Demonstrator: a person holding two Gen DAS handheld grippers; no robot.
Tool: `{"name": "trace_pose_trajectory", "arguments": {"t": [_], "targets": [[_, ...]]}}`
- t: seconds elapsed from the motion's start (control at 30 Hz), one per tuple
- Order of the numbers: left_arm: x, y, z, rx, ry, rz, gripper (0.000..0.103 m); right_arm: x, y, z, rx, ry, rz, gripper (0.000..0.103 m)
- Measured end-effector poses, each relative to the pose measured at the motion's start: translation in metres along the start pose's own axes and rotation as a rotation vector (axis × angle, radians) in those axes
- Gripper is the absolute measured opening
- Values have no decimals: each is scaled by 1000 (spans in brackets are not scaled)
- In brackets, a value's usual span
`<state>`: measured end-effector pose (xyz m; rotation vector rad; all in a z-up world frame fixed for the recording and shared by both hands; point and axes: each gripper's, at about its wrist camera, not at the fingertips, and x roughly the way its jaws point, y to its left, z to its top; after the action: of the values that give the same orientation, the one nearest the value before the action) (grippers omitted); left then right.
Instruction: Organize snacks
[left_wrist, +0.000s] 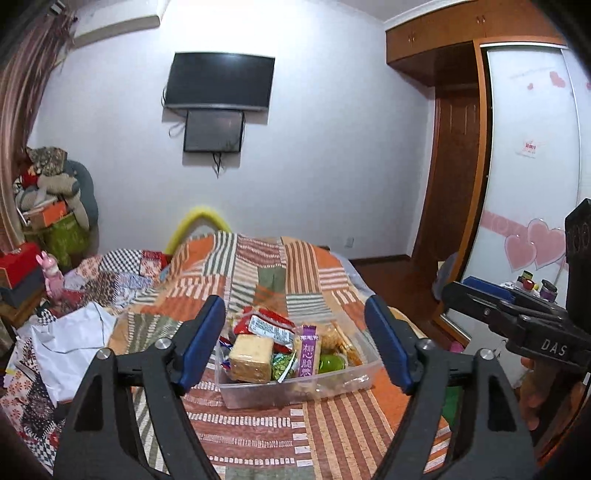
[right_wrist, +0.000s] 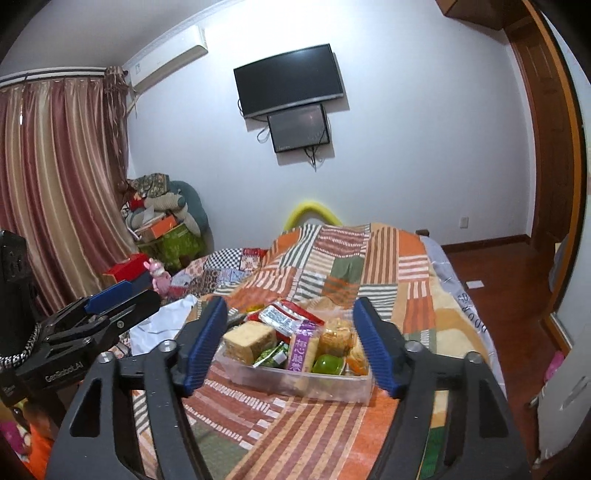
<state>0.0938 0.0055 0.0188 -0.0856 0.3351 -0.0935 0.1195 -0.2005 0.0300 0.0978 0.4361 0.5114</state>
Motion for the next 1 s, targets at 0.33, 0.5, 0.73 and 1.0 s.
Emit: {"name": "trace_pose_trajectory", "arguments": {"t": [0.33, 0.5, 0.73, 1.0], "targets": [[-16, 3, -1, -13, -37, 23, 94, -18, 15, -2, -54, -59, -66, 91], [-22, 3, -2, -13, -57, 35, 97, -24, 18, -4, -75, -76, -92, 98], [-27, -2, -4, 3, -73, 46, 102, -27, 21, -6, -92, -102, -133, 103], [-28, -3, -3, -4, -70, 43, 102, -31, 23, -5, -90, -111, -142, 103]]}}
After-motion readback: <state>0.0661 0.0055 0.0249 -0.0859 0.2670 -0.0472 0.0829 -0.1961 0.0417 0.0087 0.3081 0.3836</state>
